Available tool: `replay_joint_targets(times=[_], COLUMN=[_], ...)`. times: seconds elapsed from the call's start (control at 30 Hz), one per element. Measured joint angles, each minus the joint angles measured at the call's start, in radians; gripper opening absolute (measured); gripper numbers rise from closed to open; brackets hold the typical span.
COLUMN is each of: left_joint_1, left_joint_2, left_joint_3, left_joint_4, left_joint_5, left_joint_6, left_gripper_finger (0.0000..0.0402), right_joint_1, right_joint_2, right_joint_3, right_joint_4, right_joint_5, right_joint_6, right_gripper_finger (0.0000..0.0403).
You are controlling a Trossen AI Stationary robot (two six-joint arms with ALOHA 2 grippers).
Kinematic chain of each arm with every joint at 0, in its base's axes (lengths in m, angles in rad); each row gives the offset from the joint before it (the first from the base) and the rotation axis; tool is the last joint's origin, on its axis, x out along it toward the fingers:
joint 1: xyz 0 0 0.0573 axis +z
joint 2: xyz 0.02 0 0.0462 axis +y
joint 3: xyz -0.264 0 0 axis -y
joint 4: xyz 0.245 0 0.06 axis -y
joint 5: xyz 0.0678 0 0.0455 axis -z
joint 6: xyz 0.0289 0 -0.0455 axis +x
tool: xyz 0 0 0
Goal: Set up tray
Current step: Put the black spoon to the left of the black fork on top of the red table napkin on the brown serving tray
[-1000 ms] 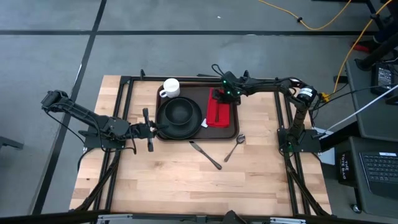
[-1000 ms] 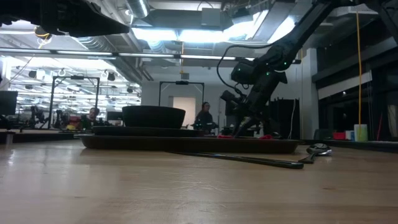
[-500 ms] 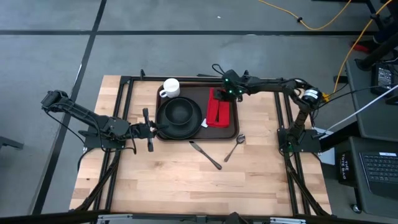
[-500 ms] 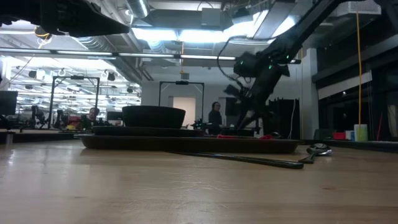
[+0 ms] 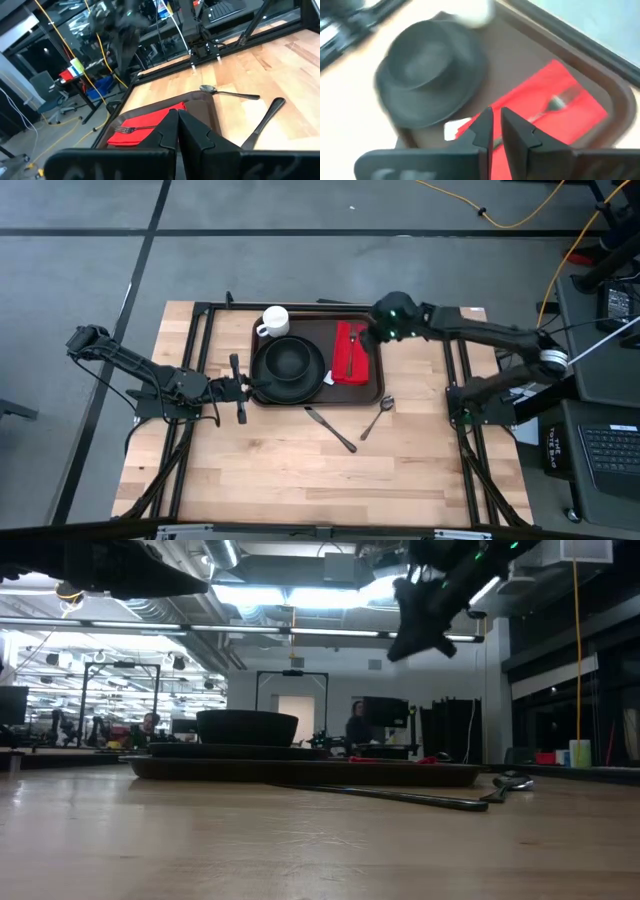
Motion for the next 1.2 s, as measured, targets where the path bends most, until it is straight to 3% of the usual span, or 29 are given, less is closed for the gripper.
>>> replay_joint_targets(times=[0.1, 0.37, 0.5, 0.7, 0.9, 1.0, 1.2], left_joint_1=[0.000, 0.000, 0.000, 0.000, 0.000, 0.000, 0.000], left_joint_2=[0.000, 0.000, 0.000, 0.000, 0.000, 0.000, 0.000], left_joint_3=[0.000, 0.000, 0.000, 0.000, 0.000, 0.000, 0.000], left_joint_4=[0.000, -0.032, -0.085, -0.087, -0.082, -0.082, -0.082], left_joint_5=[0.005, 0.007, 0.007, 0.007, 0.000, 0.008, 0.026], left_joint_6=[-0.010, -0.120, -0.151, -0.153, -0.153, -0.153, -0.129], left_gripper_finger=[0.0002, 0.0003, 0.0001, 0.0005, 0.0002, 0.0002, 0.0007], right_joint_1=[0.063, 0.197, 0.293, 0.445, 0.612, 0.671, 0.755], right_joint_2=[-0.060, -0.194, -0.236, -0.248, -0.215, -0.183, -0.042], right_joint_3=[-0.075, -0.340, -0.402, -0.412, -0.412, -0.404, -0.302], right_joint_4=[0.070, 0.332, 0.358, 0.311, 0.240, 0.240, 0.205], right_joint_5=[-0.005, 0.004, 0.100, 0.254, 0.542, 0.582, 0.656], right_joint_6=[-0.067, -0.031, 0.010, 0.123, 0.250, 0.327, 0.332], right_gripper_finger=[0.0040, 0.0038, 0.0025, 0.0006, 0.0005, 0.0004, 0.0003])
